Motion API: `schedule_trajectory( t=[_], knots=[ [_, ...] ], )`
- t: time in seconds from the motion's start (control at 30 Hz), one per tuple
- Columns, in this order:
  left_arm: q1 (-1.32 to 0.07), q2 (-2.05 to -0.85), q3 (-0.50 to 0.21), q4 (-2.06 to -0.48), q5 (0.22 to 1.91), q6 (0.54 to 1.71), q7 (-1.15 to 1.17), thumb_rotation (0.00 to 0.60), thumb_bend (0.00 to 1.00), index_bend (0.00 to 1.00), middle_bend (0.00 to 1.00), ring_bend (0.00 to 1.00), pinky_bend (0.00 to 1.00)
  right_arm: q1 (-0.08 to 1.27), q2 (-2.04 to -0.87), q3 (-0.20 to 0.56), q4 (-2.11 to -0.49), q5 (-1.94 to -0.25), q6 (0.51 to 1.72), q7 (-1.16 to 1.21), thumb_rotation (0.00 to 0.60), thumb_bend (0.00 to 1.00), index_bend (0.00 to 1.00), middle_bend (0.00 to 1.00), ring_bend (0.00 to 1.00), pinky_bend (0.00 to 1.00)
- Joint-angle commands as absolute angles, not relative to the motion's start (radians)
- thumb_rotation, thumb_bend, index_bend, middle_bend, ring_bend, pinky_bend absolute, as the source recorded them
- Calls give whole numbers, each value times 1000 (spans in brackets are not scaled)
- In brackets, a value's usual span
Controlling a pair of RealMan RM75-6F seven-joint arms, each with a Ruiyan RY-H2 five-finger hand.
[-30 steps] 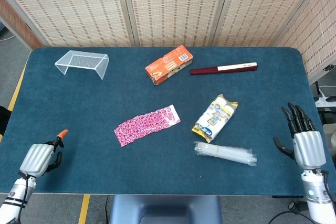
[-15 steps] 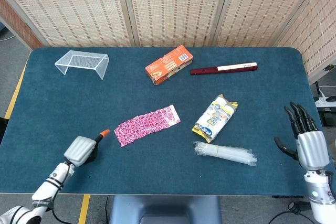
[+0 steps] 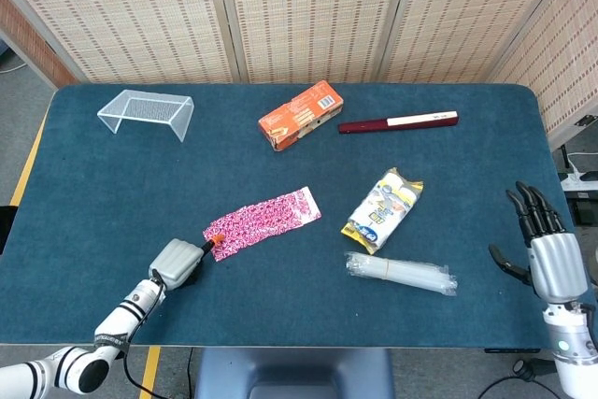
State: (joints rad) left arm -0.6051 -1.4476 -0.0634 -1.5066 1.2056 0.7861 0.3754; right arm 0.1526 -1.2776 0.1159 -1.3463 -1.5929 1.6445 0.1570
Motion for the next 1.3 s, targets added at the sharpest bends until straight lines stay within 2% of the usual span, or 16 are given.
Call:
schedule_trajectory(
  t=[0.03, 0.63, 0.97, 1.3],
  knots=[
    [-616, -1449, -64, -1516, 1184, 771, 358, 600, 821, 0, 711, 745, 732, 153, -1278, 118, -1347, -1590, 1642, 156, 600, 189, 0, 0, 0, 186],
    [-639, -1428, -7, -1522, 1101, 773, 409, 600, 821, 8, 708, 748, 734, 148, -1266, 109, -1358, -1602, 1639, 168, 600, 189, 0, 0, 0, 186],
    [-590, -1356, 53, -1565, 1084, 849, 442, 600, 822, 66, 708, 748, 734, 150, -1262, 101, -1367, -1604, 1621, 159, 600, 189, 0, 0, 0, 186],
    [-552, -1297, 84, -1603, 1084, 926, 489, 600, 824, 103, 706, 749, 737, 151, -1264, 99, -1366, -1607, 1617, 157, 600, 189, 0, 0, 0, 186]
  ],
)
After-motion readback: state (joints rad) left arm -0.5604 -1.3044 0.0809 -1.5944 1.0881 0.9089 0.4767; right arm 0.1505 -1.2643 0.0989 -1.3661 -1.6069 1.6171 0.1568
